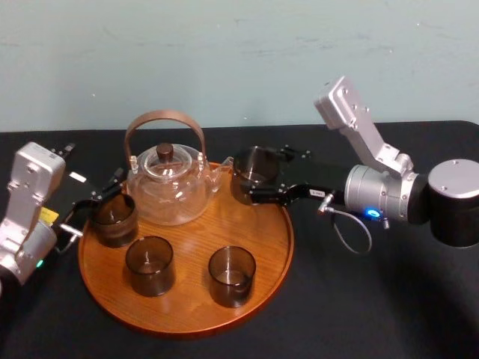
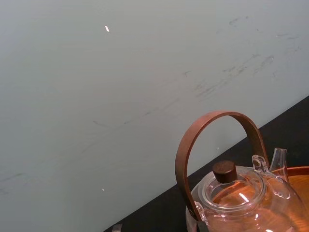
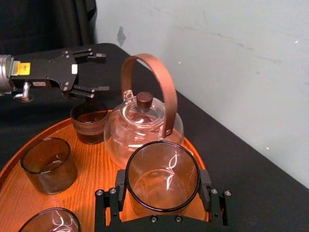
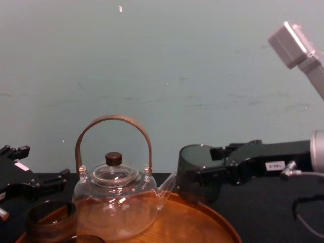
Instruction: Pick up the glass from the table and place it on the tray.
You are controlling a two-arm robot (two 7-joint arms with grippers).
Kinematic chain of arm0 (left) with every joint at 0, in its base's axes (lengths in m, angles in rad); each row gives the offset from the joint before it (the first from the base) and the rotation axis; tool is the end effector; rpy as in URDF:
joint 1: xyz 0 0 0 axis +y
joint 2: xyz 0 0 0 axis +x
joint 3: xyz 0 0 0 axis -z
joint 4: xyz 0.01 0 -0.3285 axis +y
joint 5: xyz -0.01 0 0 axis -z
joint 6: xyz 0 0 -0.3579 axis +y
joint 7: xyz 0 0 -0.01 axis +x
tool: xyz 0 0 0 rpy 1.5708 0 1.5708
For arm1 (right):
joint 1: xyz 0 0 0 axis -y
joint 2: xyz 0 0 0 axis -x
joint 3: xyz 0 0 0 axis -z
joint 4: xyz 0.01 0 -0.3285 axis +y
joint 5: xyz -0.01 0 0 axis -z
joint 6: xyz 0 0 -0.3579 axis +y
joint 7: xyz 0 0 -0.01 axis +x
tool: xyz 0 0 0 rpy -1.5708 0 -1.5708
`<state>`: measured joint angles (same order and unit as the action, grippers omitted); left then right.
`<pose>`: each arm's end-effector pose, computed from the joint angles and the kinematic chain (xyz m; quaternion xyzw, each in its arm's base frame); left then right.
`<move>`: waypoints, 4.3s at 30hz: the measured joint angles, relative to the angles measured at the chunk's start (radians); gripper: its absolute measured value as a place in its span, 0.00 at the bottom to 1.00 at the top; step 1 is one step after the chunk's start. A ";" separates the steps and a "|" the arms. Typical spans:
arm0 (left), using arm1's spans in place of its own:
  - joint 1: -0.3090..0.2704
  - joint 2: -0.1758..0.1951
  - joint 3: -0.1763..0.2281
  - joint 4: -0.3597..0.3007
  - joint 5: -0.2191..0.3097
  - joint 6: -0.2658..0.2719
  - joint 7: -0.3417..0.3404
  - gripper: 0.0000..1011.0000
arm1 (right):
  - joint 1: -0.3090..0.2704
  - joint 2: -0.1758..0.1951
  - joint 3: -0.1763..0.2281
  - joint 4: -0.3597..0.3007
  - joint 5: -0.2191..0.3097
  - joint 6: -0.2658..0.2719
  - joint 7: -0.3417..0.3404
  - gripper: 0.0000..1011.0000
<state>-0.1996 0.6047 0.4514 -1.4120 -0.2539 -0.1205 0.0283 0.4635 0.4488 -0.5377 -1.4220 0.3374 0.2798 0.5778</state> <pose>0.4108 0.0916 -0.3427 0.1415 -0.1325 0.5799 0.7913 0.4814 0.0006 -0.2504 -0.1670 -0.0006 -0.3076 0.9368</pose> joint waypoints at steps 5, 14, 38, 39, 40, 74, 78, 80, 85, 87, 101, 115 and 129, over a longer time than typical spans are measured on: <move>0.000 0.000 0.000 0.000 0.000 0.000 0.000 0.99 | 0.008 -0.012 -0.025 0.033 0.000 -0.012 -0.001 0.89; 0.000 0.000 0.000 0.000 0.000 0.000 0.000 0.99 | 0.020 -0.032 -0.047 0.093 -0.004 -0.020 -0.009 0.89; 0.000 0.000 0.000 0.000 0.000 0.000 0.000 0.99 | 0.014 -0.048 -0.067 0.153 -0.019 -0.011 -0.013 0.89; 0.000 0.000 0.000 0.000 0.000 0.000 0.000 0.99 | 0.014 -0.049 -0.067 0.155 -0.019 -0.010 -0.013 0.89; 0.000 0.000 0.000 0.000 0.000 0.000 0.000 0.99 | 0.014 -0.049 -0.067 0.156 -0.020 -0.009 -0.014 0.89; 0.000 0.000 0.000 0.000 0.000 0.000 0.000 0.99 | 0.010 -0.052 -0.066 0.158 -0.029 -0.005 -0.023 0.99; 0.000 0.000 0.000 0.000 0.000 0.000 0.000 0.99 | 0.010 -0.052 -0.066 0.158 -0.029 -0.005 -0.022 0.99; 0.000 0.000 0.000 0.000 0.000 0.000 0.000 0.99 | 0.010 -0.052 -0.066 0.158 -0.029 -0.005 -0.022 0.99; 0.000 0.000 0.000 0.000 0.000 0.000 0.000 0.99 | 0.004 -0.042 -0.059 0.147 -0.017 -0.006 -0.008 0.99; 0.000 0.000 0.000 0.000 0.000 0.000 0.000 0.99 | -0.002 -0.034 -0.055 0.138 -0.010 -0.006 0.000 0.99; 0.000 0.000 0.000 0.000 0.000 0.000 0.000 0.99 | -0.093 0.067 0.003 0.012 0.058 0.006 -0.006 0.99; 0.000 0.000 0.000 0.000 0.000 0.000 0.000 0.99 | -0.218 0.183 0.080 -0.131 0.135 -0.013 -0.033 0.99; 0.000 0.000 0.000 0.000 0.000 0.000 0.000 0.99 | -0.294 0.176 0.197 -0.165 0.167 -0.090 -0.171 0.99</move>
<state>-0.1995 0.6047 0.4514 -1.4120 -0.2539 -0.1206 0.0283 0.1697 0.6250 -0.3410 -1.5868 0.5048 0.1898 0.4065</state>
